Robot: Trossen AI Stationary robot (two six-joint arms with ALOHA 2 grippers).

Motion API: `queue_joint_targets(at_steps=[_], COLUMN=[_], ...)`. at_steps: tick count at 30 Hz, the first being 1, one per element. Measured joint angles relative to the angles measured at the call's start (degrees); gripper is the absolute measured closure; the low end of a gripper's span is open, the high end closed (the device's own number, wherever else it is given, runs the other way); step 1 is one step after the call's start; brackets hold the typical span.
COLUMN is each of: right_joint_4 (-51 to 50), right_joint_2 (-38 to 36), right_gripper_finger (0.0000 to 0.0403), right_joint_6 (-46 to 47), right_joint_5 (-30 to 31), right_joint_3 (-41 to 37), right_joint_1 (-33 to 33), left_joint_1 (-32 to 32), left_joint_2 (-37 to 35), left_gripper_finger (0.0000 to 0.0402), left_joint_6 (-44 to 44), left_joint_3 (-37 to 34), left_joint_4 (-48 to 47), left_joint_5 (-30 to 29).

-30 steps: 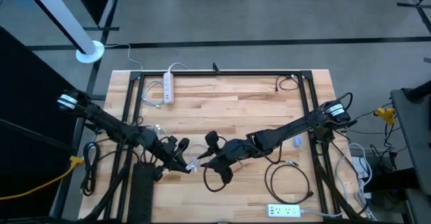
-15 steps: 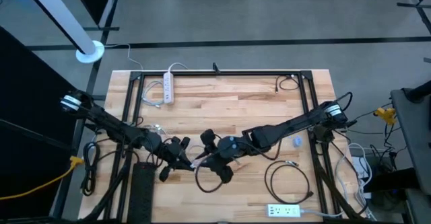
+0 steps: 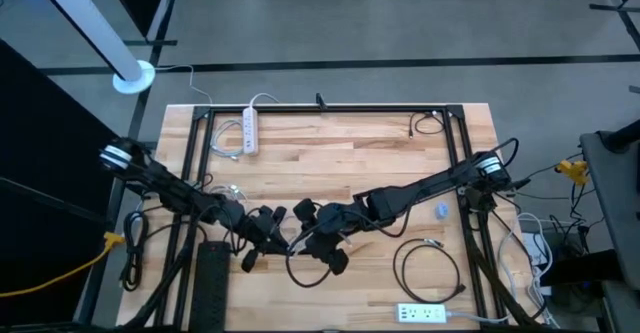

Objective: Plug in charger cables
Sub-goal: Insert the bottom right white charger cable into the black outlet extension

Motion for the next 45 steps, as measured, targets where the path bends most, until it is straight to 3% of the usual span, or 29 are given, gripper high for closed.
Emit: queue_joint_targets(at_steps=[15, 25, 45], right_joint_4=[0.7, 0.54, -0.45], right_joint_2=[3.57, 3.53, 2.24], right_gripper_finger=[0.0327, 0.0397, 0.0402], right_joint_6=[-1.56, -1.42, -3.78], right_joint_5=[-0.56, -0.72, -0.76], right_joint_3=[0.02, 0.04, 0.11], right_joint_1=[-0.2, -0.25, -0.25], left_joint_1=[0.07, 0.0, -0.52], left_joint_2=[3.38, 3.4, 3.33], left_gripper_finger=[0.0395, 0.0395, 0.0392], left_joint_6=[0.61, 0.65, -1.1], left_joint_3=[0.02, 0.0, 0.13], left_joint_4=[3.79, 3.44, 4.09], left_joint_5=[-0.02, 0.35, 2.1])
